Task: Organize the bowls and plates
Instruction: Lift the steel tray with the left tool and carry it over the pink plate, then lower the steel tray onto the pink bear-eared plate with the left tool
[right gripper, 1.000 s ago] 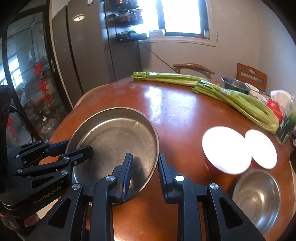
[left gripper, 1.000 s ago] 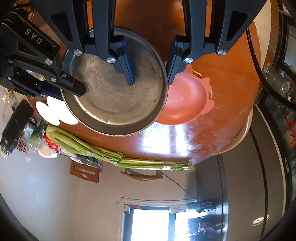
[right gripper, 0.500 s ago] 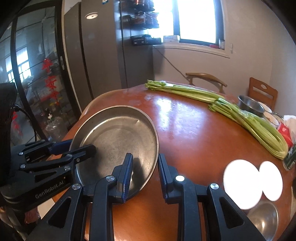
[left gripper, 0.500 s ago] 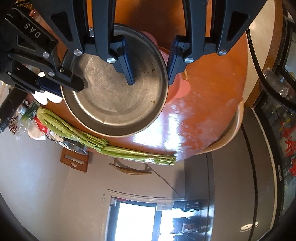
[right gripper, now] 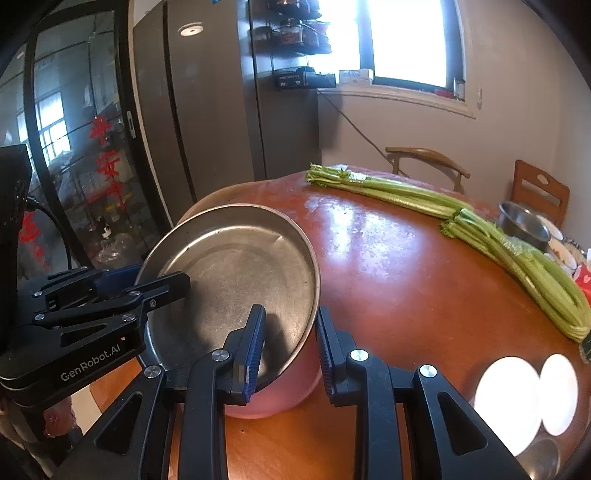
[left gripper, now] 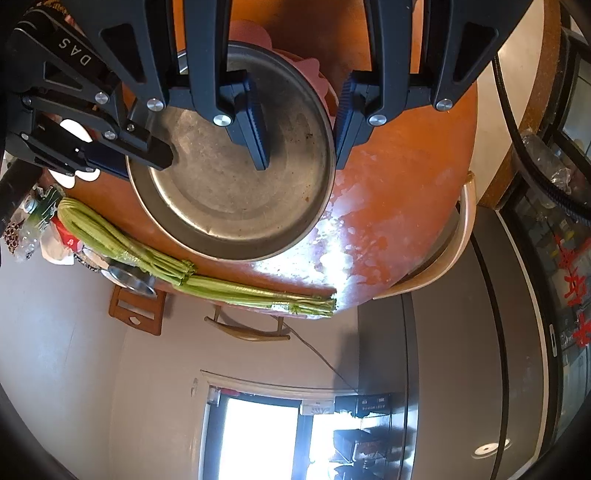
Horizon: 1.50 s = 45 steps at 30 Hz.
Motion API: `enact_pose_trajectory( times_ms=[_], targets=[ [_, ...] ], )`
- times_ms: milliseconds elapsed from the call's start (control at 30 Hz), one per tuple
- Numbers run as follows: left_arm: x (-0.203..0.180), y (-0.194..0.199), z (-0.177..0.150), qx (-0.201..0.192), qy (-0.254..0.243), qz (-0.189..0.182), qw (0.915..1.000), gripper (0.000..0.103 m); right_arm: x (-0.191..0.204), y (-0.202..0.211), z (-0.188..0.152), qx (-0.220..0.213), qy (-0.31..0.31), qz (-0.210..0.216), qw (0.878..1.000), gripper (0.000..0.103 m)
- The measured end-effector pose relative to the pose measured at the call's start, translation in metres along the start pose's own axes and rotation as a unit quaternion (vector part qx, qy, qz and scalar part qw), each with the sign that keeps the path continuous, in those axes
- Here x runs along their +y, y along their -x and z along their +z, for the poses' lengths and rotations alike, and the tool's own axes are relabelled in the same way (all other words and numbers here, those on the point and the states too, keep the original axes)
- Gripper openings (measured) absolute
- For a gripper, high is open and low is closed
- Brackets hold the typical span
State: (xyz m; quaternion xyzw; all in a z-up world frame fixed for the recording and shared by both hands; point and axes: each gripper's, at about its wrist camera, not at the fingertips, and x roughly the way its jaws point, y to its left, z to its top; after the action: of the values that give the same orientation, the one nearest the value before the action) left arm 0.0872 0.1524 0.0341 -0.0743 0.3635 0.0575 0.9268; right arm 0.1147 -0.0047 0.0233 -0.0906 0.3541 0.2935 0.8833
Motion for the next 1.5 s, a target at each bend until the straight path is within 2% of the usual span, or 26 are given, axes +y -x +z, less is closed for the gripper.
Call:
enact_pose_trajectory(
  times_ms=[333, 633, 1100, 1500],
  targets=[
    [-0.004, -0.033, -0.014, 0.033, -0.001, -0.003, 0.9994, 0.034, -0.007, -0.017, -0.013, 0.017, -0.023, -0.004, 1.000, 0.030],
    [-0.012, -0.044, -0.024, 0.037, -0.022, 0.030, 0.9986, 0.035, -0.018, -0.032, -0.023, 0.031, -0.043, 0.012, 0.999, 0.030],
    [-0.011, -0.062, -0.030, 0.060, -0.026, 0.052, 0.9965, 0.037, -0.018, -0.040, -0.032, 0.032, -0.033, 0.015, 0.999, 0.030],
    [-0.012, -0.066, -0.030, 0.062, -0.030, 0.060, 0.9958, 0.037, -0.012, -0.040, -0.034, 0.027, -0.018, 0.008, 0.999, 0.030]
  ],
)
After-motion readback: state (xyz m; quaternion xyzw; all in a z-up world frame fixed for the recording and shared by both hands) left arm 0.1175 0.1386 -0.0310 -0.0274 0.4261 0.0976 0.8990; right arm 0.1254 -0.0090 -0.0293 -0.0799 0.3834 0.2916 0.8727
